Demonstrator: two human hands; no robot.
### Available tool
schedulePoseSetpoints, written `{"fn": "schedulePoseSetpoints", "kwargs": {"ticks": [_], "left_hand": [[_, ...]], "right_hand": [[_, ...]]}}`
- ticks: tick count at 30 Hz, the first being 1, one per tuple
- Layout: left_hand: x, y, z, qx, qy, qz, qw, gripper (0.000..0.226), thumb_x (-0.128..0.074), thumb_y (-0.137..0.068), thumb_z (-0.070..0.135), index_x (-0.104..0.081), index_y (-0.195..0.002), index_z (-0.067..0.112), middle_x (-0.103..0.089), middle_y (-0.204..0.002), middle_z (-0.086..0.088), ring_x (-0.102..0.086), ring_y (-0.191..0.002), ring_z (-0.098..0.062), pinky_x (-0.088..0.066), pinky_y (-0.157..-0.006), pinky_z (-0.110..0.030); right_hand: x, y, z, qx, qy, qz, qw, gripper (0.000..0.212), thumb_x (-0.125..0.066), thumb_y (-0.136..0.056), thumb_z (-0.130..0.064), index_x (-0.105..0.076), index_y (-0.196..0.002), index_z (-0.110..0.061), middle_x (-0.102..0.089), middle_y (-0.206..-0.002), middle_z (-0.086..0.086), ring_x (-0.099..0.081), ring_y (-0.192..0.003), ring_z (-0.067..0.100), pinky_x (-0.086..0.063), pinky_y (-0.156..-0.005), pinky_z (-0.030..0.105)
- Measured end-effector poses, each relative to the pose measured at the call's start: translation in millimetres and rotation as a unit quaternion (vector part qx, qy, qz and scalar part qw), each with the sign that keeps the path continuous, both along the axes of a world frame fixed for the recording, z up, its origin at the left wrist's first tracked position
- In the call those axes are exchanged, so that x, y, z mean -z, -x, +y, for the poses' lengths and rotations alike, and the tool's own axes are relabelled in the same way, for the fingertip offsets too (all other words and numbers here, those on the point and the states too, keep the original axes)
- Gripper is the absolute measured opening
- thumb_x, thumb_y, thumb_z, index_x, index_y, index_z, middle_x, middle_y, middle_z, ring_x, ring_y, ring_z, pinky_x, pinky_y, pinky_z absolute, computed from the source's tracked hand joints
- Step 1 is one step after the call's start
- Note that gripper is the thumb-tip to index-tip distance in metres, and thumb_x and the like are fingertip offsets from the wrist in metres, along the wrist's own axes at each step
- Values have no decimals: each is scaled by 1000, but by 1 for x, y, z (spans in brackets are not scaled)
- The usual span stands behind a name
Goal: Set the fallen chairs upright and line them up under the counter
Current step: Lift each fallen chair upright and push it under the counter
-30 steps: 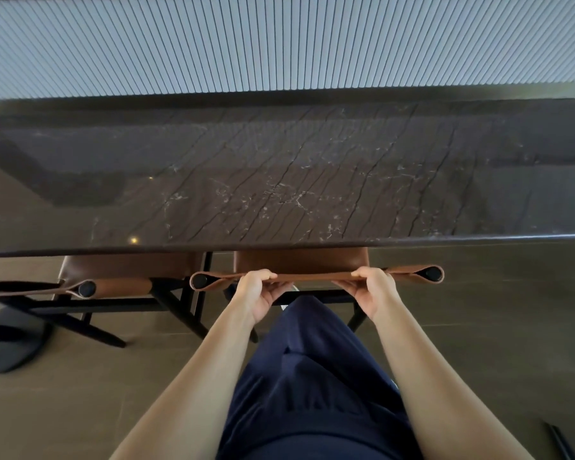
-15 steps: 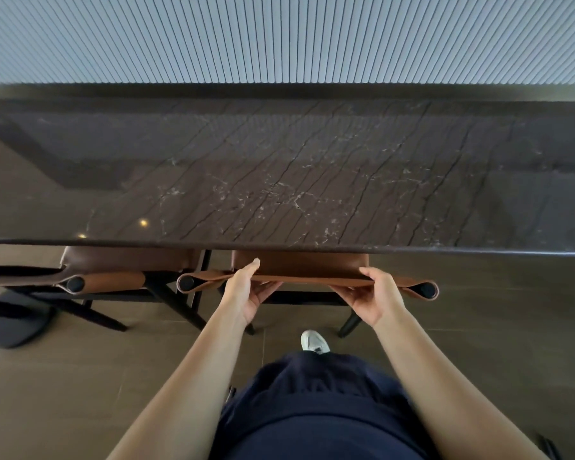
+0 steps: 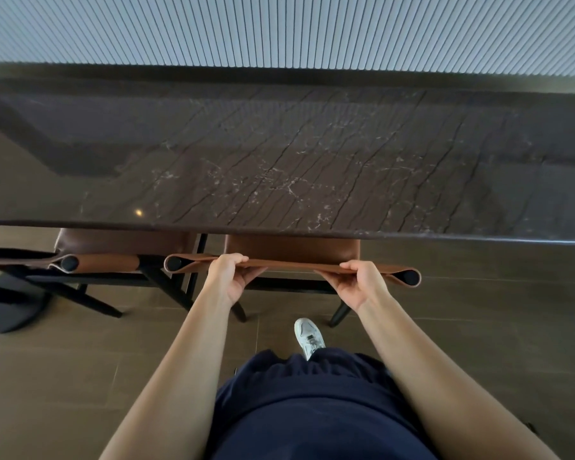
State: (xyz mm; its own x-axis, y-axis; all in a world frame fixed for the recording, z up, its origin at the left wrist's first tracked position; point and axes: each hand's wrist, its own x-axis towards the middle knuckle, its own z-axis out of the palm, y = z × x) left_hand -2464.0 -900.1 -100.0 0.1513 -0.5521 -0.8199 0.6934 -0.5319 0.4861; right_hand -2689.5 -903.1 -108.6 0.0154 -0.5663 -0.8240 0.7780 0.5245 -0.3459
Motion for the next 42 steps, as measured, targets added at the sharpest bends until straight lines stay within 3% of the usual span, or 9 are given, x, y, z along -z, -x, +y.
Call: {"fn": "schedulePoseSetpoints", "kwargs": {"ticks": [3,8,15,18,24,34,42], "left_hand": [[4,-7,1,-2,-3,-4,1000,24,-44,-93,-9,-49,-115,-4,-57,-113,-28,-65,-97,-43,-61,-60,-43],[4,-8,5,6,-1,-3,1000,18,-44,-93,-9,-51,-107,0,-60,-109,-25,-66,-97,-40,-61,-61,-42],[1,-4,15,9,7,0,1000,16,-42,-93,-10,-50,-103,1,-60,-105,-24,-64,-100,-39,-57,-66,-41],[1,-4,18,13,8,2,1000,16,-41,-94,-10,-50,-101,2,-60,-105,-24,-64,-100,-40,-57,-64,-41],[5,-5,22,19,2,-1,1000,24,-41,-95,-8,-48,-116,0,-60,-110,-24,-66,-94,-39,-56,-83,-46],[7,0,29,14,-1,2,1000,26,-40,-95,-8,-47,-118,1,-58,-114,-24,-62,-104,-42,-54,-88,-49],[6,0,36,16,7,8,1000,28,-41,-94,-9,-48,-119,2,-59,-114,-23,-63,-103,-41,-57,-76,-47]], "right_hand": [[0,-5,3,-2,-1,-2,1000,44,-34,-90,15,-39,-133,6,-49,-125,34,-57,-100,54,-53,-74,61],[3,-6,5,-6,5,3,1000,47,-34,-89,15,-38,-135,4,-48,-128,34,-57,-105,54,-54,-69,60],[5,-7,11,-1,7,22,1000,49,-33,-89,15,-40,-136,2,-52,-126,31,-57,-110,52,-52,-84,61],[4,-7,13,2,6,29,1000,49,-33,-90,15,-40,-136,2,-52,-127,30,-57,-109,52,-52,-83,61],[4,-7,19,-2,11,36,999,48,-34,-91,14,-41,-137,1,-52,-127,29,-59,-104,50,-55,-72,59],[3,-4,25,1,14,40,999,47,-34,-92,13,-41,-136,1,-52,-127,30,-58,-106,50,-54,-71,59],[7,-2,28,-4,14,37,999,47,-35,-92,12,-40,-137,1,-51,-129,30,-56,-108,51,-55,-65,59]]}}
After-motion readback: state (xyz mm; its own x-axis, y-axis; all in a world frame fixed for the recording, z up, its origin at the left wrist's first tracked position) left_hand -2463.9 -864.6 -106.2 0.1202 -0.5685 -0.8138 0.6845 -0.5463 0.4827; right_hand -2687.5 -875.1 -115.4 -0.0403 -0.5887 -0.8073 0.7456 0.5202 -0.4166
